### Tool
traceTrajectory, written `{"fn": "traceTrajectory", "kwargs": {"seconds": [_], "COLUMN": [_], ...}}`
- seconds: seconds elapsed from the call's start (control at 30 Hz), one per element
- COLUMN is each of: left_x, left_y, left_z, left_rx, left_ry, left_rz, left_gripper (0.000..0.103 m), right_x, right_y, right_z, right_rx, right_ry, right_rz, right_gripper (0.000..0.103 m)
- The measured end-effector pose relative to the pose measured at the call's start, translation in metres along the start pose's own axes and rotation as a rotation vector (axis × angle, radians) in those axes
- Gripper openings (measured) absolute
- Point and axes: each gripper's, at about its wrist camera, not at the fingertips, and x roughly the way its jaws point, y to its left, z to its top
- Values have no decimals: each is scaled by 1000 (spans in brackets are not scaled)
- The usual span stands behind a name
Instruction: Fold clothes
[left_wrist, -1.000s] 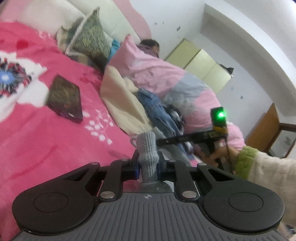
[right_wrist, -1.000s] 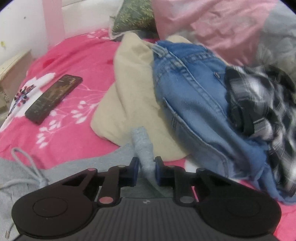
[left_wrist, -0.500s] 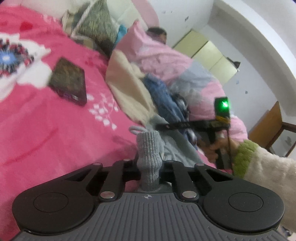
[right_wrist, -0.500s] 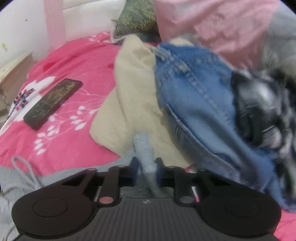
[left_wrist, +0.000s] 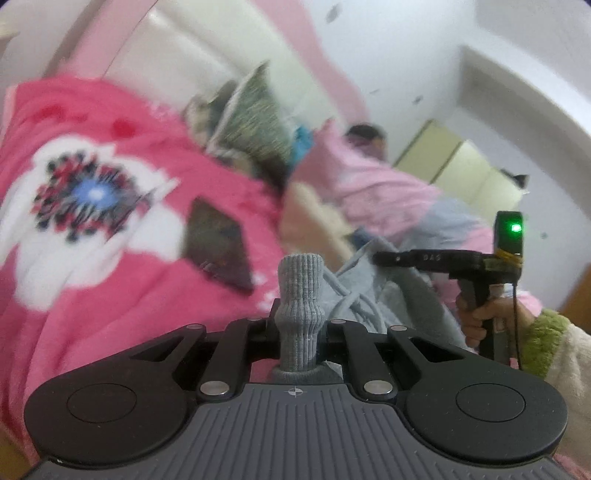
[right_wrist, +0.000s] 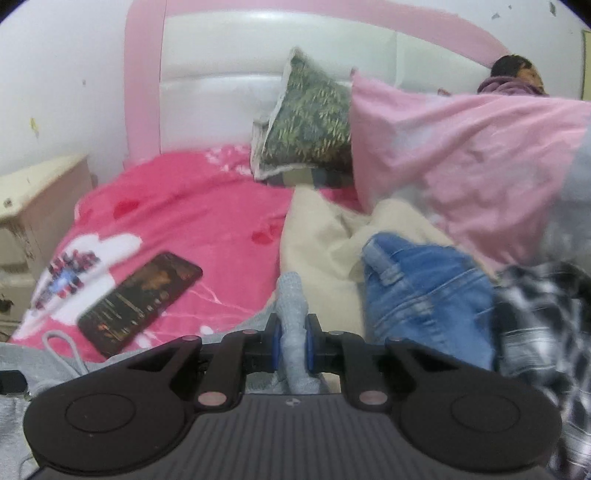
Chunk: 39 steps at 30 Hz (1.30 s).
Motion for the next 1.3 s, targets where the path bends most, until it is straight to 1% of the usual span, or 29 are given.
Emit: {"fn": "traceTrajectory", "kwargs": {"seconds": [0.1, 0.13, 0.17, 0.2, 0.23, 0.27, 0.3, 0.33, 0.4, 0.43, 0.47, 0.53, 0.6, 0.7, 0.77, 0.83, 0.87, 0.97, 1.0, 1.07, 1.17, 1.23, 1.3], "left_x": [3, 5, 6, 7, 8, 8, 8, 7, 6, 4, 2, -4, -8, -13, -17, -21, -22, -28, -30, -36, -40, -43, -44], "left_y": [4, 3, 4, 6, 9, 12, 15, 17, 21, 22, 22, 25, 26, 26, 24, 21, 18, 2, -6, -27, -66, -97, -129], "left_z": [0, 0, 0, 0, 0, 1, 1, 1, 2, 2, 2, 2, 3, 4, 4, 4, 5, 7, 8, 8, 5, 1, -8], "left_rx": [-13, -9, -11, -23, -40, -64, -87, -103, -136, -147, -150, -170, -175, -170, -160, -142, -126, -45, -7, 72, 177, 262, 344], "left_ry": [23, 32, 42, 52, 60, 66, 68, 67, 64, 57, 37, -7, -32, -60, -80, -98, -101, -113, -121, -124, -93, -68, -32], "left_rz": [38, 50, 61, 71, 80, 90, 97, 97, 97, 102, 116, 145, 161, 179, 190, 205, 214, 230, 229, 217, 150, 84, 11], "left_gripper": [10, 11, 12, 17, 24, 28, 31, 32, 34, 36, 37, 41, 41, 42, 44, 44, 44, 45, 46, 49, 50, 54, 57], "right_x": [30, 38, 46, 54, 54, 52, 47, 38, 11, -3, -24, -72, -133, -233, -310, -388, -419, -503, -526, -566, -605, -618, -624], "right_y": [6, 7, 8, 9, 8, 5, 3, 0, -2, -3, -5, -9, -8, 6, 26, 56, 69, 119, 134, 162, 190, 197, 197], "right_z": [-15, -20, -25, -30, -28, -25, -20, -15, -9, -6, -7, -13, -30, -69, -103, -142, -157, -210, -226, -263, -315, -344, -366], "right_rx": [-4, 1, 6, 11, 35, 69, 107, 138, 179, 199, 240, 335, 429, 567, 656, 744, 777, 870, 907, 991, 1097, 1149, 1188], "right_ry": [33, 37, 41, 45, 39, 37, 35, 25, 4, -7, -9, -7, -14, -60, -112, -164, -178, -173, -170, -180, -219, -247, -273], "right_rz": [-35, -55, -75, -95, -101, -98, -95, -105, -190, -233, -288, -393, -441, -504, -571, -672, -728, -936, -995, -1075, -1148, -1167, -1162], "right_gripper": [17, 22, 31, 35, 40, 45, 46, 47, 50, 55, 61, 63, 63, 63, 63, 63, 63, 63, 63, 63, 63, 63, 63]}}
